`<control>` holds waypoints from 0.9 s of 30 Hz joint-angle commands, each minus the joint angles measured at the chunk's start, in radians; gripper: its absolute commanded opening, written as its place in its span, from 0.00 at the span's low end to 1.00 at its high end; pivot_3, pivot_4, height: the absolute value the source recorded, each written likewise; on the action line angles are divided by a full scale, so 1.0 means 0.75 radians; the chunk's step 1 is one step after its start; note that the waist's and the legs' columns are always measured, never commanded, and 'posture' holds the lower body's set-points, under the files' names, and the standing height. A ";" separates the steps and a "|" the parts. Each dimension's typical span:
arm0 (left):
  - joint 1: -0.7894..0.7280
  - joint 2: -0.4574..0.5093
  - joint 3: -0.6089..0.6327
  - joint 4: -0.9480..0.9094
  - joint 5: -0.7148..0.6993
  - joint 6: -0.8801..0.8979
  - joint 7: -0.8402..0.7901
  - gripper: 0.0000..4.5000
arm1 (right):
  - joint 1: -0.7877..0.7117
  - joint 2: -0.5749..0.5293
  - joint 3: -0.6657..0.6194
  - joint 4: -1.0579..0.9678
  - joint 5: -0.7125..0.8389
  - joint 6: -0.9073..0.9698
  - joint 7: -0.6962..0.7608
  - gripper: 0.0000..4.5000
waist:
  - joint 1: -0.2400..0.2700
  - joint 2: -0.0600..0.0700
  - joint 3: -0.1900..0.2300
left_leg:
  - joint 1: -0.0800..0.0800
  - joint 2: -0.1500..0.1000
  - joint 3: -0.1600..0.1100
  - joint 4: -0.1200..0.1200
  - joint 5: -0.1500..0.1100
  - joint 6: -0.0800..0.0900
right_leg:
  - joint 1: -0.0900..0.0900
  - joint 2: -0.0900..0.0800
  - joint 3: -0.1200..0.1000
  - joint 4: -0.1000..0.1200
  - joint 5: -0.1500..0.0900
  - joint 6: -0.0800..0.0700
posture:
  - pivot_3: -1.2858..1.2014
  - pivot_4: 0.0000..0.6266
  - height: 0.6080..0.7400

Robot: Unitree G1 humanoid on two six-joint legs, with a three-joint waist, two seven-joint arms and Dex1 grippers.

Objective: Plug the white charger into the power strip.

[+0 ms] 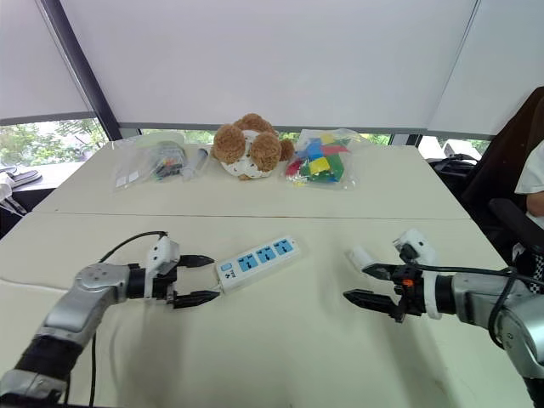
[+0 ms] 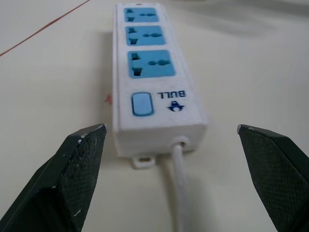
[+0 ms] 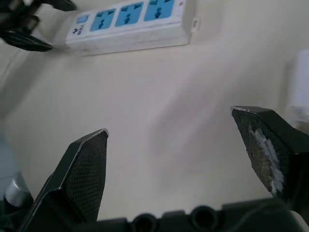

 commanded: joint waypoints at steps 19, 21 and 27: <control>-0.208 -0.183 -0.073 0.350 0.109 -0.289 -0.097 0.67 | -0.085 -0.024 -0.107 -0.101 0.099 0.176 -0.207 1.00 | 0.002 0.001 -0.001 | -0.007 -0.001 -0.003 0.013 -0.001 0.002 | 0.001 0.000 -0.001 0.001 0.002 0.004 | 0.52 0.24 0.99; -0.213 -0.146 -0.110 0.321 0.129 -0.300 -0.186 0.67 | -0.172 -0.079 -0.079 -0.037 0.113 0.276 -0.209 1.00 | 0.001 0.001 0.000 | -0.008 -0.001 -0.003 0.013 -0.001 0.002 | 0.000 0.000 -0.001 0.001 0.002 0.004 | 0.52 0.24 0.99; -0.269 -0.074 -0.222 0.363 0.198 -0.387 -0.378 0.67 | -0.658 -0.334 0.401 0.370 -0.159 0.292 -0.004 1.00 | -0.003 0.002 -0.001 | -0.011 0.000 -0.002 0.013 -0.001 0.002 | -0.006 -0.001 -0.001 0.001 0.002 0.003 | 0.52 0.24 0.99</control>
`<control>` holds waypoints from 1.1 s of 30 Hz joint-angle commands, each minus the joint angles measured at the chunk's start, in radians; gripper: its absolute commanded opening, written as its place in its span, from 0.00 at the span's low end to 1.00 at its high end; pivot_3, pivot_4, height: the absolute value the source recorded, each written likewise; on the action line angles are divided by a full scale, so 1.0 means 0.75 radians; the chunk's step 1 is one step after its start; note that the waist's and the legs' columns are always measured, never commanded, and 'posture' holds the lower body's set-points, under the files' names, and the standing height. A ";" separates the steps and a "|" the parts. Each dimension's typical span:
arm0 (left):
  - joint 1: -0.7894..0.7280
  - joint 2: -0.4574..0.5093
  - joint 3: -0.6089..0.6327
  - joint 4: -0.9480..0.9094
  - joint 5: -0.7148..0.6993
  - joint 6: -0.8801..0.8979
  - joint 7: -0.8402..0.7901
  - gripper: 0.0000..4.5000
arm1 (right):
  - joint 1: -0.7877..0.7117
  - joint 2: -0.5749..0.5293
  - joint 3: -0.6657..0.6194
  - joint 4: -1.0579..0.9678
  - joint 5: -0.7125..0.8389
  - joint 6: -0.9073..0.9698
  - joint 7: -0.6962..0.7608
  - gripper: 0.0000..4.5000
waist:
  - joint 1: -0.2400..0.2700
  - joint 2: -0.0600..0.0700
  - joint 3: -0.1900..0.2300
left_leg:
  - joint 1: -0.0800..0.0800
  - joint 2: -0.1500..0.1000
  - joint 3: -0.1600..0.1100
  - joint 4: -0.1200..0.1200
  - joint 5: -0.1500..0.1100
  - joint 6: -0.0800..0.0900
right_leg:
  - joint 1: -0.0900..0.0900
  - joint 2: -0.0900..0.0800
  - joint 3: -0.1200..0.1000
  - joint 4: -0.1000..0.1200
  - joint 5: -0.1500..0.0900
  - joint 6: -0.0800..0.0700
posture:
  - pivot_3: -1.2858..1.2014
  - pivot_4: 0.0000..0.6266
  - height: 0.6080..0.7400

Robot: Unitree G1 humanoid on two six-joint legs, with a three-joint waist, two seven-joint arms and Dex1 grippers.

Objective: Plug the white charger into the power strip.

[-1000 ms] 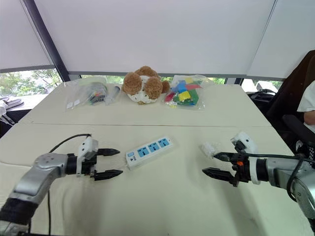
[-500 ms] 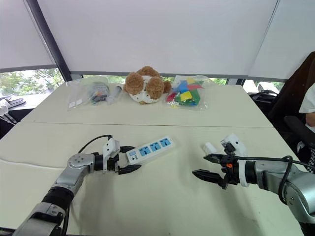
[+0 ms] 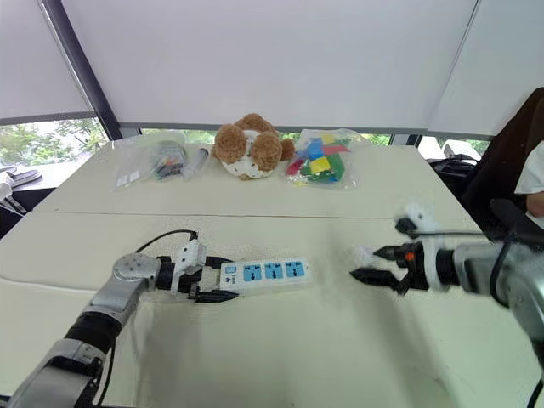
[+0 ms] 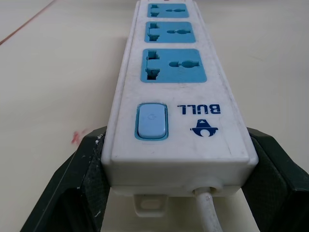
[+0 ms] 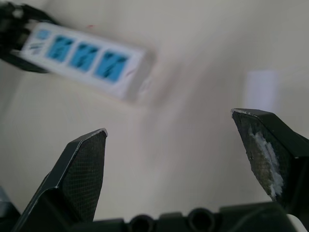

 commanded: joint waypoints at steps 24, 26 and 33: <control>0.127 -0.131 -0.070 -0.065 0.065 -0.009 0.119 0.67 | -1.215 0.673 1.008 1.920 -1.179 -0.508 0.800 1.00 | 0.036 0.011 -0.003 | -0.011 -0.003 0.004 0.004 0.000 0.000 | -0.013 -0.004 -0.001 0.006 0.001 0.002 | 0.52 0.24 0.99; 0.128 -0.147 -0.070 -0.059 0.068 -0.014 0.139 0.67 | -1.210 0.700 0.994 1.946 -1.209 -0.518 0.801 1.00 | 0.035 0.012 -0.003 | -0.011 -0.004 0.004 0.005 0.000 -0.001 | -0.012 -0.004 -0.001 0.007 0.002 0.003 | 0.52 0.24 0.99; 0.145 -0.175 -0.071 -0.060 0.079 -0.022 0.175 0.67 | -1.180 0.752 0.932 2.001 -1.285 -0.549 0.768 1.00 | 0.037 0.017 -0.006 | -0.011 -0.007 0.003 0.008 0.001 -0.001 | -0.009 -0.006 -0.001 0.007 0.003 0.005 | 0.52 0.24 0.99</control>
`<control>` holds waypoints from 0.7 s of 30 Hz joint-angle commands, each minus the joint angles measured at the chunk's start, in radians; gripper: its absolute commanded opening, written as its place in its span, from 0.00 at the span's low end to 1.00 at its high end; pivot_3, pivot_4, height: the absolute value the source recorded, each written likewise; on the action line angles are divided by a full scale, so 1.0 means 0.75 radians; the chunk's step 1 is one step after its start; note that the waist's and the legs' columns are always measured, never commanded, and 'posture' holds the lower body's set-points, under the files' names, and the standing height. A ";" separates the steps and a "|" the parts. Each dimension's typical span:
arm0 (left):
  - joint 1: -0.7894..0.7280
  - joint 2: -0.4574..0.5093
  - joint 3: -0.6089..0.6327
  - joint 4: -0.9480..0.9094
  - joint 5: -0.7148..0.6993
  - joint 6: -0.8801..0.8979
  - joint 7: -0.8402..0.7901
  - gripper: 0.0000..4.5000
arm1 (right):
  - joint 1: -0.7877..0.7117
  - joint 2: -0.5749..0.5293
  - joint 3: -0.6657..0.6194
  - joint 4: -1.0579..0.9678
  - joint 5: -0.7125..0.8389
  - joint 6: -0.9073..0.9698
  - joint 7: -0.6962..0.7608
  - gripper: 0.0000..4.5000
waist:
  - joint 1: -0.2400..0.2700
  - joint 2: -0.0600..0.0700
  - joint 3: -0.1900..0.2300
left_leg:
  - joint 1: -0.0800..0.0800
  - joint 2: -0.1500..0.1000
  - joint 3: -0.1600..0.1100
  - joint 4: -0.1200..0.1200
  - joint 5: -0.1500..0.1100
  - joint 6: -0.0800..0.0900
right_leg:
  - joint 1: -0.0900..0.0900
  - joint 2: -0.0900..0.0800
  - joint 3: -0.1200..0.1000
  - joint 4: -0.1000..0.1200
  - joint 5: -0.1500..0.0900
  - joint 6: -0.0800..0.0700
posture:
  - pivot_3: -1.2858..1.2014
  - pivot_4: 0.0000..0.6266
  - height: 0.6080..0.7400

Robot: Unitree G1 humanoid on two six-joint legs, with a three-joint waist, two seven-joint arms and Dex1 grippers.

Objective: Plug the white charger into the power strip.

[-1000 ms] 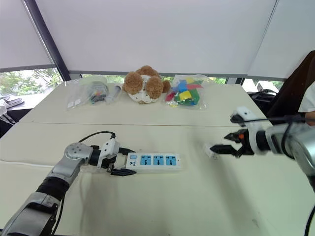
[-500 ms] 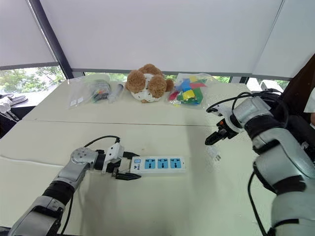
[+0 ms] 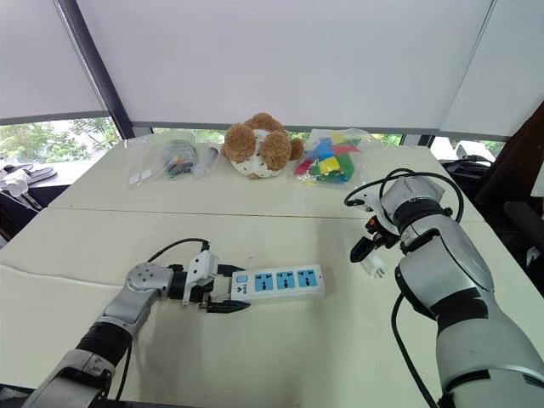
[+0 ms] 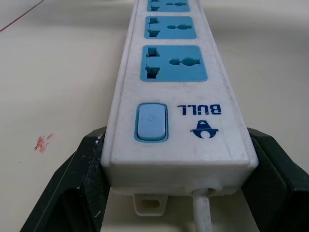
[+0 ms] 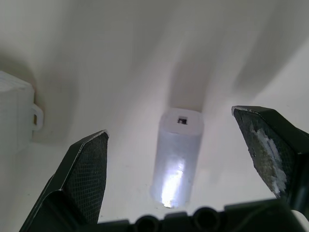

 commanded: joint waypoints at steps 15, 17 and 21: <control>0.078 -0.057 -0.060 -0.038 0.047 0.007 0.086 0.67 | 0.063 0.070 -0.120 0.078 -0.152 -0.072 -0.134 0.71 | 0.000 0.008 -0.005 | 0.005 -0.002 -0.002 0.002 0.000 0.000 | 0.009 -0.001 0.000 -0.002 0.000 0.000 | 0.52 0.24 0.99; 0.079 -0.060 -0.058 -0.039 0.049 0.004 0.096 0.67 | 0.069 0.073 -0.123 0.079 -0.169 -0.081 -0.136 0.48 | 0.000 0.008 -0.005 | 0.005 -0.002 -0.003 0.002 0.000 0.000 | 0.009 0.000 0.000 -0.002 0.000 0.000 | 0.52 0.24 0.99; 0.074 -0.069 -0.054 -0.017 0.057 -0.011 0.118 0.67 | 0.066 0.079 -0.147 0.083 -0.186 -0.073 -0.124 0.38 | -0.001 0.009 -0.006 | 0.005 -0.002 -0.004 0.002 0.000 0.000 | 0.010 0.000 0.000 -0.002 0.000 0.000 | 0.52 0.24 0.99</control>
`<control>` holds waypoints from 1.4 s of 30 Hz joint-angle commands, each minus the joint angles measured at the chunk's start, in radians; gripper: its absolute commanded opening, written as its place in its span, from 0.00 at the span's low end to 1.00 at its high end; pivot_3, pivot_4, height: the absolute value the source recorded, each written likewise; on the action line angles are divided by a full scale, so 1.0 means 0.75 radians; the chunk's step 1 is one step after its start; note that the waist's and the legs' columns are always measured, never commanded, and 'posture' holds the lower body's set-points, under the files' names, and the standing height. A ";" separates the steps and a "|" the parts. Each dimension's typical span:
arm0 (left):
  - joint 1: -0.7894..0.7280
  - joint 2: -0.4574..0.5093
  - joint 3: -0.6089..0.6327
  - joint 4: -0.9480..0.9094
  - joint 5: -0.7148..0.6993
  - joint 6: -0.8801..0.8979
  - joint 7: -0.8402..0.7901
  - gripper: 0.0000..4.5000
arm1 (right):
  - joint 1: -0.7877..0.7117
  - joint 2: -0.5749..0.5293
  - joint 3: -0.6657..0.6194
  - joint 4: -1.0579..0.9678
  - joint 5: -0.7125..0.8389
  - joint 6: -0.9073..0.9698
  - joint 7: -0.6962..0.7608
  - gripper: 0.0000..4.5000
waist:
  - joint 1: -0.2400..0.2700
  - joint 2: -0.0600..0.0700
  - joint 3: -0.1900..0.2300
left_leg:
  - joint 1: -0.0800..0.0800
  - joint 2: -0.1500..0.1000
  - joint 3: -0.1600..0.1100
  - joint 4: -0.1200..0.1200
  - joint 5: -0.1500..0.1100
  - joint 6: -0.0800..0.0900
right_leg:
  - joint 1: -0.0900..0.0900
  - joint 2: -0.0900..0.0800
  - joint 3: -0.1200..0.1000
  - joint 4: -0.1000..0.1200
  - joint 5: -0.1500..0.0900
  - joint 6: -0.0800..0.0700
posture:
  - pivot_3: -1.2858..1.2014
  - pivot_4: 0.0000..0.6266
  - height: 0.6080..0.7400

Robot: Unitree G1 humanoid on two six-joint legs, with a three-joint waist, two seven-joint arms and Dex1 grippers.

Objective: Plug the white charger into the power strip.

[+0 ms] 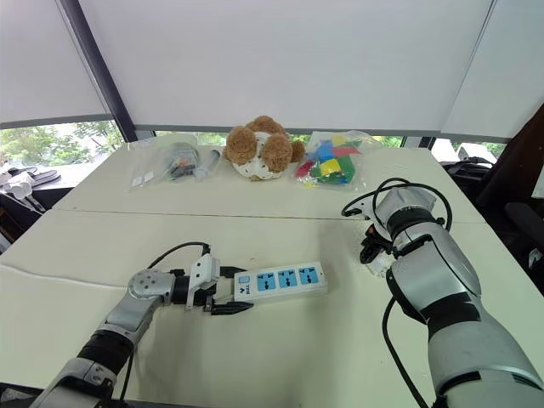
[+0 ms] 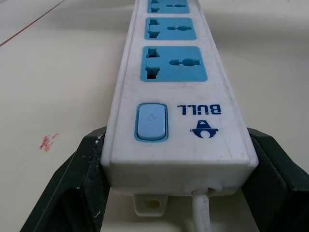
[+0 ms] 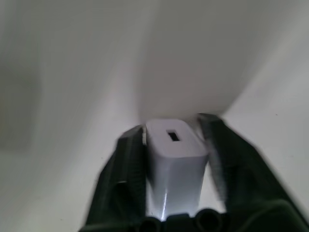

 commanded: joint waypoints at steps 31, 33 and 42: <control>-0.020 -0.087 -0.045 0.138 0.070 -0.057 0.046 0.67 | 0.103 -0.016 0.001 -0.073 -0.171 -0.179 0.202 0.18 | 0.000 0.007 -0.011 | 0.000 -0.007 -0.011 0.008 0.000 0.000 | 0.010 -0.001 0.000 -0.001 0.000 0.001 | 0.52 0.24 0.99; -0.025 -0.087 -0.044 0.144 0.071 -0.058 0.047 0.67 | 0.085 -0.030 -0.005 -0.090 -0.172 -0.227 0.200 0.18 | -0.001 0.007 -0.011 | 0.000 -0.007 -0.011 0.008 0.000 0.000 | 0.010 -0.001 0.000 -0.001 0.000 0.001 | 0.52 0.24 0.99; -0.126 -0.004 -0.038 0.137 0.006 0.052 -0.193 0.67 | 0.104 -0.113 -0.567 -0.532 0.390 -0.448 0.346 0.18 | -0.012 0.011 -0.008 | -0.003 -0.007 -0.012 0.006 0.000 0.000 | 0.005 0.000 0.001 -0.001 -0.001 0.008 | 0.52 0.24 0.99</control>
